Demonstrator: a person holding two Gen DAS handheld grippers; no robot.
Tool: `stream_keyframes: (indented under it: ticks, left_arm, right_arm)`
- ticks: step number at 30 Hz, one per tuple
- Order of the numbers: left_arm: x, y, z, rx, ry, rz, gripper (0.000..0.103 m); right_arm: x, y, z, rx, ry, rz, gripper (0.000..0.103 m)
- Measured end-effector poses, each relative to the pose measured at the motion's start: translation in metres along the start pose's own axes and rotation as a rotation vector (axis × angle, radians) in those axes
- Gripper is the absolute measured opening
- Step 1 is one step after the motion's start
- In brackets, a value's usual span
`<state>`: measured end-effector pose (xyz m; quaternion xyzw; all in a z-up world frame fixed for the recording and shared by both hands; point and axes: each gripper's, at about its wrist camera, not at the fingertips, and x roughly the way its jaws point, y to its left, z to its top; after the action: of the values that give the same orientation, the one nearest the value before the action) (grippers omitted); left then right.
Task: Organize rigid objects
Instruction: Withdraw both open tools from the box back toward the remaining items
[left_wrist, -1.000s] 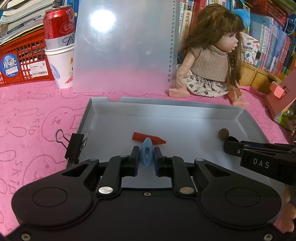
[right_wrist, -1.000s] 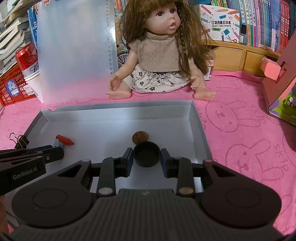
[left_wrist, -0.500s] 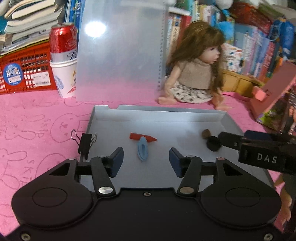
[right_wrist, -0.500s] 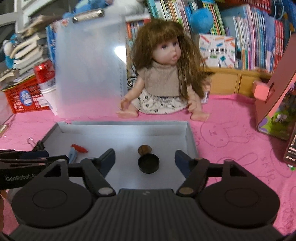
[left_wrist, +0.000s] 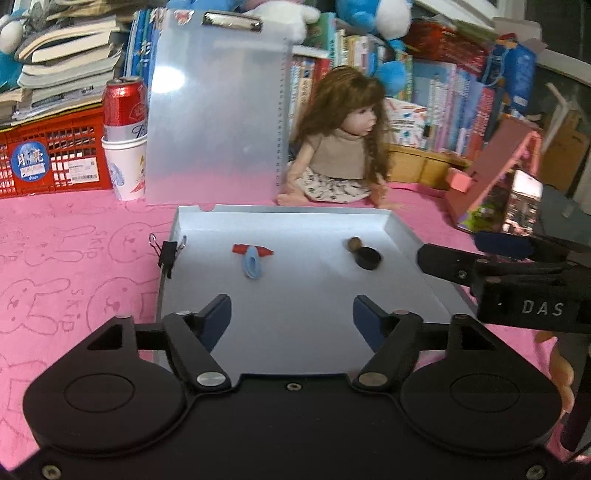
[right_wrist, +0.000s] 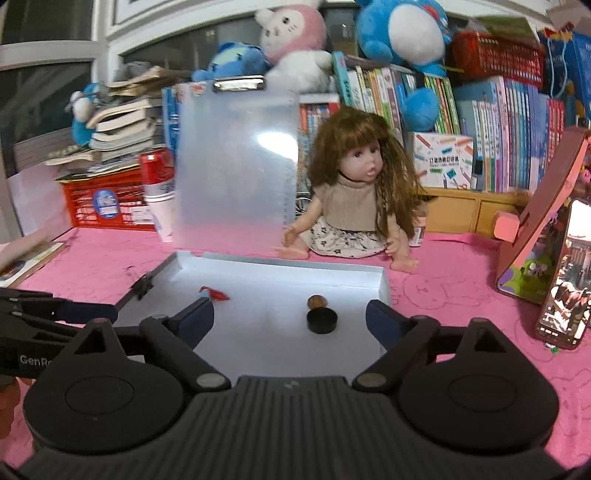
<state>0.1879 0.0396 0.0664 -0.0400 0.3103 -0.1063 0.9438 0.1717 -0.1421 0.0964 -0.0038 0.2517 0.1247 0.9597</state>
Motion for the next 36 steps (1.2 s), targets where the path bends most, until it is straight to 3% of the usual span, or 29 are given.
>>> stream_keyframes:
  ticks: [5,18,36]
  left_arm:
    - [-0.025,-0.005,-0.014,0.015,-0.026,-0.017,0.078]
    - [-0.072,-0.017,-0.043,0.070,-0.079,-0.028,0.080]
    - [-0.115,-0.019,-0.098,0.084,-0.115,0.008,0.082]
  right_arm:
    - [-0.025,0.002,-0.008,0.012,-0.033,0.031,0.101]
    - [-0.070,0.008,-0.028,-0.002,-0.082,0.048,0.103]
    - [-0.104,0.020,-0.070,-0.045,-0.069,0.032,0.103]
